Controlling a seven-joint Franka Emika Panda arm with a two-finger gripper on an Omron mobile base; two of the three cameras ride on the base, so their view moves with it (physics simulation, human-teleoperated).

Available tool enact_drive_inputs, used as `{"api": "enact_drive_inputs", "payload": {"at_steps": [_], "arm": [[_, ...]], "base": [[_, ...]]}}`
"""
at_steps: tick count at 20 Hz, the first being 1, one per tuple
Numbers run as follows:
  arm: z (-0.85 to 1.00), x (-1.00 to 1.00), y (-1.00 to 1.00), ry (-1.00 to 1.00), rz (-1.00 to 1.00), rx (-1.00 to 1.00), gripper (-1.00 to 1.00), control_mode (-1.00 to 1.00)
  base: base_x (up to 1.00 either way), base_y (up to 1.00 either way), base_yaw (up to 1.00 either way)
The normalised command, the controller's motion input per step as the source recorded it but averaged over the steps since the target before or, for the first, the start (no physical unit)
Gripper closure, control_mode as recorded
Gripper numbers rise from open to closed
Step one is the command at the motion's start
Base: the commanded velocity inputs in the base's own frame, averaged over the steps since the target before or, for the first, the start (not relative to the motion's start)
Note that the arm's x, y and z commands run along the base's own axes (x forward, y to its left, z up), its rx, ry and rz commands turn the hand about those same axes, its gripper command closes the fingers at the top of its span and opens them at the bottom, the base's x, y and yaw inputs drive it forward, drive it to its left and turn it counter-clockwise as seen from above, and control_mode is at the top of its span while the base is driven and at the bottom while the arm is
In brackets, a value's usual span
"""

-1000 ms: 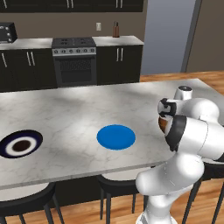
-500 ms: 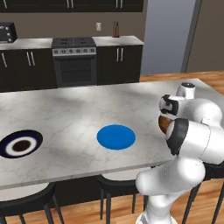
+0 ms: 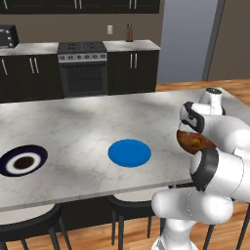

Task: Pick the chicken drumstick and lemon from their plates and place them in the bowl. Then put the bowl in the fridge.

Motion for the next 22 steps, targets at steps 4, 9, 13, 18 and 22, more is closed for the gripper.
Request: {"api": "enact_drive_inputs", "payload": {"at_steps": [4, 9, 13, 18, 22], "arm": [[0.04, -0.06, 0.53, -0.03, 0.31, -0.22, -1.00, -1.00], [-0.03, 0.02, 0.49, 0.00, 0.22, -0.23, -1.00, -1.00], [-0.19, 0.16, 0.27, 0.00, 0.07, -0.17, -1.00, -1.00], [-0.29, 0.21, 0.02, 0.00, 0.02, -0.14, -1.00, -1.00], [-0.24, 0.27, -0.11, 0.00, 0.00, -0.02, -1.00, -1.00]], "base": [[0.00, 0.00, 0.00], [0.00, 0.00, 0.00], [0.00, 0.00, 0.00], [0.00, 0.00, 0.00], [0.00, 0.00, 0.00]]}}
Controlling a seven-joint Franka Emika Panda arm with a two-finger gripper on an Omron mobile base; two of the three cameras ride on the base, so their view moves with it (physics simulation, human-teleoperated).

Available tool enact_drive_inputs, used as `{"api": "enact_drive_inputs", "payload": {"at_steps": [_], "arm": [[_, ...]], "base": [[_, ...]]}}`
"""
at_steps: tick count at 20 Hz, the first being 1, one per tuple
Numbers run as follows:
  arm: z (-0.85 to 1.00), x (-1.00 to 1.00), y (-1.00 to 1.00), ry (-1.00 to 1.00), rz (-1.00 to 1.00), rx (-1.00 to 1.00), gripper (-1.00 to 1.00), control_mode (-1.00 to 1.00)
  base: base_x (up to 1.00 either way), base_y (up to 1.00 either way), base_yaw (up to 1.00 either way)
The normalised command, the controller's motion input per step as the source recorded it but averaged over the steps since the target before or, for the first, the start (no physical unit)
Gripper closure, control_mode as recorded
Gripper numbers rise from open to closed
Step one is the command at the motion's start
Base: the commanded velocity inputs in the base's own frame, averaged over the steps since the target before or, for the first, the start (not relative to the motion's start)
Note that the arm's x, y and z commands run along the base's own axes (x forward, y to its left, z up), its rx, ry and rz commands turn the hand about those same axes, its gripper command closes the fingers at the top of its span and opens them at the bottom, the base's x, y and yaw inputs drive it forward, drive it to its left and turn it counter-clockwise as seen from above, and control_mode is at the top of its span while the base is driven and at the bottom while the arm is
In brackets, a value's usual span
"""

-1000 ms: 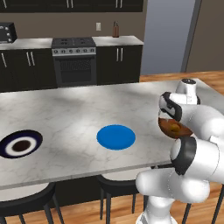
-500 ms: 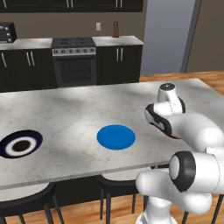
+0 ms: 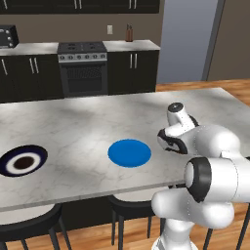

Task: Pick the chicken drumstick and lemon from their plates and place them in the bowl. Then put the bowl in the fridge.

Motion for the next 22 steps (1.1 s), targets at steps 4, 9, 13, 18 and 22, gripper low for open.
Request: {"api": "enact_drive_inputs", "payload": {"at_steps": [4, 9, 13, 18, 22], "arm": [[-0.17, 0.36, -0.16, 0.01, 0.00, 0.00, -1.00, -1.00], [-0.13, 0.37, -0.20, 0.08, 0.00, 0.00, -1.00, -1.00], [-0.17, 0.38, -0.15, 0.09, 0.00, 0.00, -1.00, -1.00], [-0.15, 0.23, -0.14, 0.09, 0.01, 0.00, -1.00, -1.00], [-0.21, 0.02, -0.10, 0.06, 0.02, 0.00, -1.00, -1.00]], "base": [[0.00, 0.00, 0.00], [0.00, 0.00, 0.00], [0.00, 0.00, 0.00], [0.00, 0.00, 0.00], [0.00, 0.00, 0.00]]}}
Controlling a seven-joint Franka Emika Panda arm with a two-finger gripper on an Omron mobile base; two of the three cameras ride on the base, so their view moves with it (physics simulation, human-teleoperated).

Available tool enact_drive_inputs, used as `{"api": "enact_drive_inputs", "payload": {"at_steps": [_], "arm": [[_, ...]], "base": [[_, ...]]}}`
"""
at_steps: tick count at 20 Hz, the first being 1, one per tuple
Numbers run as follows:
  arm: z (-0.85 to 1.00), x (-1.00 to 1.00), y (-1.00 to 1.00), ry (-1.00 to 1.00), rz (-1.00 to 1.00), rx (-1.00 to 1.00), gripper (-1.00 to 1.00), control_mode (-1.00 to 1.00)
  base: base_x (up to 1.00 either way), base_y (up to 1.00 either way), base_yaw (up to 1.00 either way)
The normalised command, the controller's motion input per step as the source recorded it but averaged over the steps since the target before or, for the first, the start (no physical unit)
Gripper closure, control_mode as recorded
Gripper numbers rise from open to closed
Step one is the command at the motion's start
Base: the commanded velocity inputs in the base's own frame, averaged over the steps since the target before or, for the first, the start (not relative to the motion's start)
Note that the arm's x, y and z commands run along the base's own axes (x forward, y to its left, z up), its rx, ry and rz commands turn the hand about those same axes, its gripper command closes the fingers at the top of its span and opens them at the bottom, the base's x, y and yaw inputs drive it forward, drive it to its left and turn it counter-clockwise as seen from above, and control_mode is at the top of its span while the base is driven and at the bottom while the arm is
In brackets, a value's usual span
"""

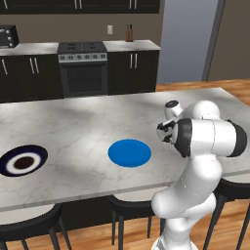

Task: Pick the chicken drumstick and lemon from their plates and place them in the bowl. Then put the bowl in the fridge.

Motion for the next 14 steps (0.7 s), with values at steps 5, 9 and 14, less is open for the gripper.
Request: {"api": "enact_drive_inputs", "payload": {"at_steps": [5, 9, 14], "arm": [[-0.21, -0.01, -0.09, 0.01, 0.00, 0.00, -1.00, -1.00], [-0.22, -0.28, -0.06, 0.00, 0.00, 0.00, 1.00, -1.00], [-0.21, -0.45, -0.08, -0.03, 0.00, 0.00, 1.00, -1.00]], "base": [[0.00, 0.00, 0.00], [0.00, 0.00, 0.00], [0.00, 0.00, 0.00]]}}
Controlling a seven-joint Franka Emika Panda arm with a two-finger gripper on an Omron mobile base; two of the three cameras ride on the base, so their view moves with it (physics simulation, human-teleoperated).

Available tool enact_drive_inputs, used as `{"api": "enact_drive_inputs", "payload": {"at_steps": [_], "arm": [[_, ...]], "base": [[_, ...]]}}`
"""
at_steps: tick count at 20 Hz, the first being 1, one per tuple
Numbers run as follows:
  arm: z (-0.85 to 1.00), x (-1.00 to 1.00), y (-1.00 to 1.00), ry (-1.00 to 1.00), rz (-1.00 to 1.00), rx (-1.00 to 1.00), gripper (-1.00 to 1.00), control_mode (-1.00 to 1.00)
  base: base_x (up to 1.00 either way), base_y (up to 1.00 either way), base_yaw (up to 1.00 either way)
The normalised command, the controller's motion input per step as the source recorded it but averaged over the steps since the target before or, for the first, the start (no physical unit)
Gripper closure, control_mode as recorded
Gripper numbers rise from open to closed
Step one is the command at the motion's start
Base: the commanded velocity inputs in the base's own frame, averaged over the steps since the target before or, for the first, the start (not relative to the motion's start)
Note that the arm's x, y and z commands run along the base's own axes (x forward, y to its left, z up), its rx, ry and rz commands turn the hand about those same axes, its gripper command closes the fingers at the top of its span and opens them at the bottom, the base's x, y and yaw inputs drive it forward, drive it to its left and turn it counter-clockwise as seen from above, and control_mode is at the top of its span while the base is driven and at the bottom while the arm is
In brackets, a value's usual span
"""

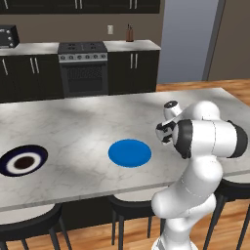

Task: Pick the chicken drumstick and lemon from their plates and place them in the bowl. Then put the bowl in the fridge.

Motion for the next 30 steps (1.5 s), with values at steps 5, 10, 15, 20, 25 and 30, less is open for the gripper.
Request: {"api": "enact_drive_inputs", "payload": {"at_steps": [5, 10, 15, 20, 25, 30], "arm": [[-0.08, -0.38, -0.07, -0.02, 0.00, 0.00, 1.00, -1.00], [0.26, -0.16, 0.00, -0.01, 0.05, 0.00, 1.00, -1.00], [0.58, -0.10, 0.06, -0.01, 0.19, -0.03, 1.00, -1.00], [0.55, -0.26, 0.14, 0.01, 0.38, -0.05, 1.00, -1.00], [0.44, -0.44, 0.21, 0.03, 0.46, -0.08, 1.00, -1.00], [0.37, -0.51, 0.23, 0.00, 0.48, -0.10, 1.00, -1.00]], "base": [[0.00, 0.00, 0.00], [0.00, 0.00, 0.00], [0.00, 0.00, 0.00], [0.00, 0.00, 0.00], [0.00, 0.00, 0.00], [0.00, 0.00, 0.00]]}}
